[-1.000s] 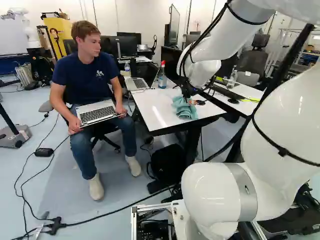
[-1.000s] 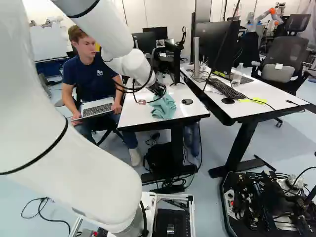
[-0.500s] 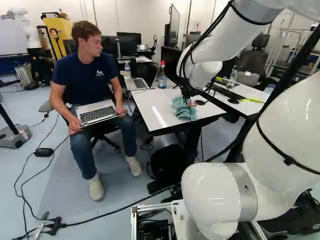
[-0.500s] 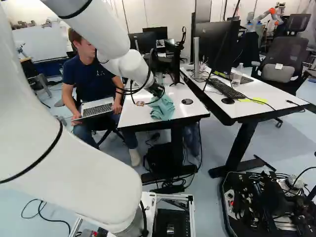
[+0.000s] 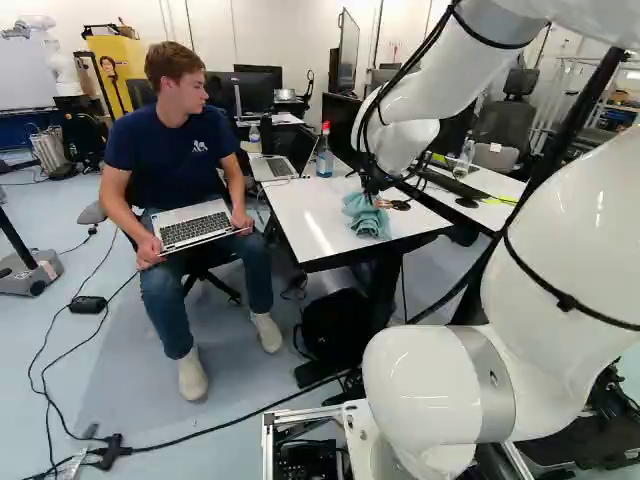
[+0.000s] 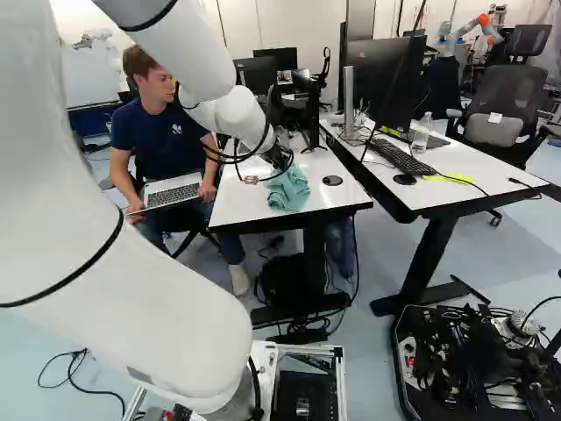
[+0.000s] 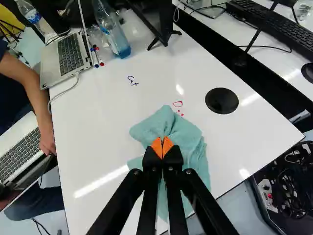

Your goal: Clean the table with the green towel

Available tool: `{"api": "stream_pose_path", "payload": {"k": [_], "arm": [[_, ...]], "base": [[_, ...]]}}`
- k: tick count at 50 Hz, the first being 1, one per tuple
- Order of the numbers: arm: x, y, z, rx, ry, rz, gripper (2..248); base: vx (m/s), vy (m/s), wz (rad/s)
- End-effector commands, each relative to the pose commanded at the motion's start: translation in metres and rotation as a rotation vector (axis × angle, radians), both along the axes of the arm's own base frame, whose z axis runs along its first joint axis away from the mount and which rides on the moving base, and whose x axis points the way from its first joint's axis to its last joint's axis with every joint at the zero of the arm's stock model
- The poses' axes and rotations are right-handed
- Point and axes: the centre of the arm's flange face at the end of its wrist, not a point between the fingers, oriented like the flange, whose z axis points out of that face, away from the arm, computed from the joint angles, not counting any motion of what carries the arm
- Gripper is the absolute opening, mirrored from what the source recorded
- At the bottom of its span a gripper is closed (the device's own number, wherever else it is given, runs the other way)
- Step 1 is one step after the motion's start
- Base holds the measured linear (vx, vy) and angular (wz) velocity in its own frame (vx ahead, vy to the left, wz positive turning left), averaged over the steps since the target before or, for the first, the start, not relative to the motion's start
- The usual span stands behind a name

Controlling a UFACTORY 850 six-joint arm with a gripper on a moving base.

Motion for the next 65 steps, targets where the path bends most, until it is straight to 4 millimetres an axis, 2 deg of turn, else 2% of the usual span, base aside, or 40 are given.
{"api": "stream_pose_path", "payload": {"k": [35,46,65], "arm": [[0.071,-0.008,0.001,0.0,-0.002,0.004,22],[0.086,-0.017,-0.001,0.0,-0.001,-0.012,22],[0.103,-0.03,-0.023,0.005,0.034,-0.029,22]], "base": [[0.0,0.0,0.0],[0.0,0.0,0.0],[0.0,0.0,0.0]]}}
